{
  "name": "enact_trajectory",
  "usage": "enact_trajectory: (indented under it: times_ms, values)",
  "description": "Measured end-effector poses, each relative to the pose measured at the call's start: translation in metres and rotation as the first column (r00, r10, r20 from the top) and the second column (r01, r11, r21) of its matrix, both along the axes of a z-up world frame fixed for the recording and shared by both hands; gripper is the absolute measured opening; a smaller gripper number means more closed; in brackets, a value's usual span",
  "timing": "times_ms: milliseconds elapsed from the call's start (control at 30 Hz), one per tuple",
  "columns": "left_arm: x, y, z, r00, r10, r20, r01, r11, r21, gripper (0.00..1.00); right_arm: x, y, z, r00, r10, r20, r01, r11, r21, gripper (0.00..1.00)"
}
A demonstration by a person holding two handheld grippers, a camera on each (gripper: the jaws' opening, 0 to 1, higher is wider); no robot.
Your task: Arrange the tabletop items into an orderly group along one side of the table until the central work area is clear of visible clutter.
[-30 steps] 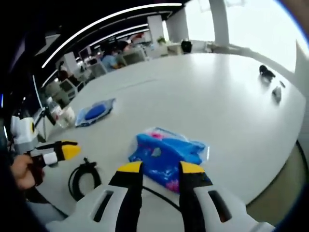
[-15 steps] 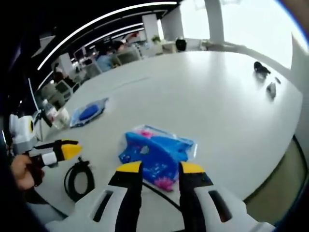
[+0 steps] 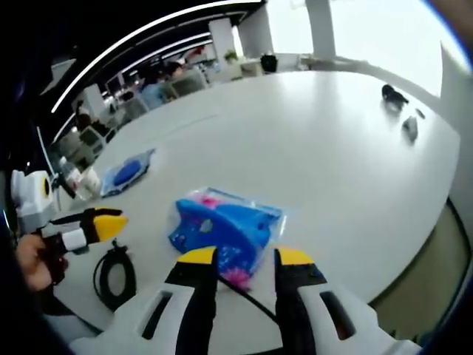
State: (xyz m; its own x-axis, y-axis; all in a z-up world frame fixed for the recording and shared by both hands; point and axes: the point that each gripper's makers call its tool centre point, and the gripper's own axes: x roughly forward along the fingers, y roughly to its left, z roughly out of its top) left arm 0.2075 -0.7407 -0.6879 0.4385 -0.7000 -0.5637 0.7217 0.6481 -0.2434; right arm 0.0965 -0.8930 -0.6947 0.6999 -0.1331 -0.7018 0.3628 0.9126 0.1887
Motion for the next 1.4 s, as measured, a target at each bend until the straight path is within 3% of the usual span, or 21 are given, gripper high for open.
enact_trajectory:
  times_ms: [767,1400]
  values:
    - [-0.012,-0.066,-0.002,0.990,-0.139,0.006,0.139,0.990,0.010,0.28,-0.001,-0.011,-0.018,0.998,-0.066,-0.020,0.067,0.996,0.062,0.27]
    - [-0.010,-0.088,-0.018,0.984,-0.177,-0.025,0.178,0.984,0.030,0.26,0.003,-0.012,-0.034,0.995,-0.095,-0.037,0.098,0.989,0.106,0.26]
